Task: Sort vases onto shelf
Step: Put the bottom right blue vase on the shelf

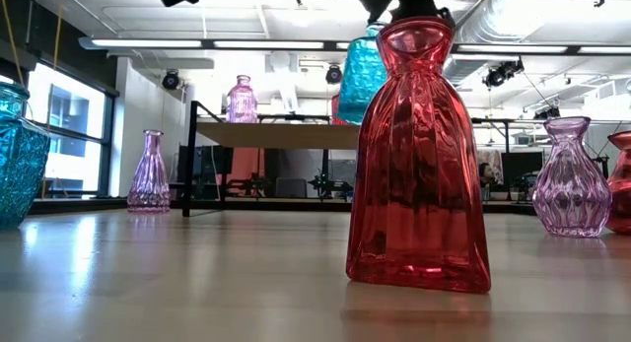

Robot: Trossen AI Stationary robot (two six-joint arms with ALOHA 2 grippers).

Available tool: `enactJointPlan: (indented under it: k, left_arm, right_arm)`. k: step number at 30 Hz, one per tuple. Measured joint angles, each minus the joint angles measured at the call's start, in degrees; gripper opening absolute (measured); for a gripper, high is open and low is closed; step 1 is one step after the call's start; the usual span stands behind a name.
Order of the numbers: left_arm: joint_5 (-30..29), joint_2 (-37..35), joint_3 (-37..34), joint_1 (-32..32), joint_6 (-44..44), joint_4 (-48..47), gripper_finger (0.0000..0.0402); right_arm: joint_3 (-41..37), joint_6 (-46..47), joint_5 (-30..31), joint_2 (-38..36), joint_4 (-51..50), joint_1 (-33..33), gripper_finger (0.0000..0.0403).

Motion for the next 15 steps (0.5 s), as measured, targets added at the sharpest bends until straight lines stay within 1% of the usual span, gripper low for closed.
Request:
enactJointPlan:
  k: [5, 15]
  left_arm:
    - [0.02, 0.02, 0.0, -0.02, 0.0, 0.0, 0.0104]
    - [0.01, 0.02, 0.0, 0.0, 0.0, 0.0, 0.0104]
  right_arm:
    - [2.9, -2.87, 2.1, 0.0, 0.33, -2.92, 0.0098]
    - [8.96, -6.44, 7.37, 0.85, 4.43, -9.06, 0.0096]
